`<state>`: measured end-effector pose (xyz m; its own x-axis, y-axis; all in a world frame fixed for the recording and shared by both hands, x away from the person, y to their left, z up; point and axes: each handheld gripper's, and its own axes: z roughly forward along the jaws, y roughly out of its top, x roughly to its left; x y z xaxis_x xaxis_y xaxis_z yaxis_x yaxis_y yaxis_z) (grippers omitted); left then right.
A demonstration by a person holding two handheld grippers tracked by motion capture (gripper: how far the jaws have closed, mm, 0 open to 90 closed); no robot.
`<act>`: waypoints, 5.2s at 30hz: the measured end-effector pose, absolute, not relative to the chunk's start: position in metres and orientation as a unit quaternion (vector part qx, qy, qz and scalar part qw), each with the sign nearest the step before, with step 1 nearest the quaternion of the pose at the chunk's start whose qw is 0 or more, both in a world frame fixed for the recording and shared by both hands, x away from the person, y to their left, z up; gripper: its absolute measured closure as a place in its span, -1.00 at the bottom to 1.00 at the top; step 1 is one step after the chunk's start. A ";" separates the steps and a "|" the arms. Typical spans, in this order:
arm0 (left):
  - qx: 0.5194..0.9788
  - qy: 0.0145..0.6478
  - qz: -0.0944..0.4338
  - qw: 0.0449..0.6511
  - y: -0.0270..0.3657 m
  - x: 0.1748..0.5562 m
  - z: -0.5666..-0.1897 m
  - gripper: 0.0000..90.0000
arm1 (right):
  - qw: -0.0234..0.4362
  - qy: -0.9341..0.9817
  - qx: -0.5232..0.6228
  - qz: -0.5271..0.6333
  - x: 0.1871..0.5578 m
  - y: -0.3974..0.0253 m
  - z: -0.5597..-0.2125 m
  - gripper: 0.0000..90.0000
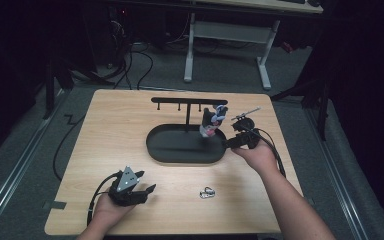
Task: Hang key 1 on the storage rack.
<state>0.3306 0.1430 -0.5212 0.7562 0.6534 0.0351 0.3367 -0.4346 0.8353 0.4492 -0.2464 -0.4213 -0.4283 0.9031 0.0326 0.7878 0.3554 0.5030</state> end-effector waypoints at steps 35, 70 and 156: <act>0.826 0.309 0.177 0.437 0.142 0.332 -0.521 -0.19 | 0.136 0.805 0.415 0.401 0.292 -0.227 -0.510 0.83; 0.833 0.312 0.189 0.415 0.152 0.323 -0.524 -0.18 | 0.140 0.843 0.384 0.350 0.324 -0.170 -0.524 1.00; 0.821 0.346 0.200 0.407 0.159 0.337 -0.518 -0.20 | 0.087 0.832 0.501 0.222 0.321 -0.304 -0.490 -0.03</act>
<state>0.3369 0.1593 -0.5177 0.6797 0.7320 0.0470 0.4058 -0.4286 0.8072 0.3207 -0.3039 -0.4902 -0.4823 0.8725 0.0783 0.7957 0.3989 0.4557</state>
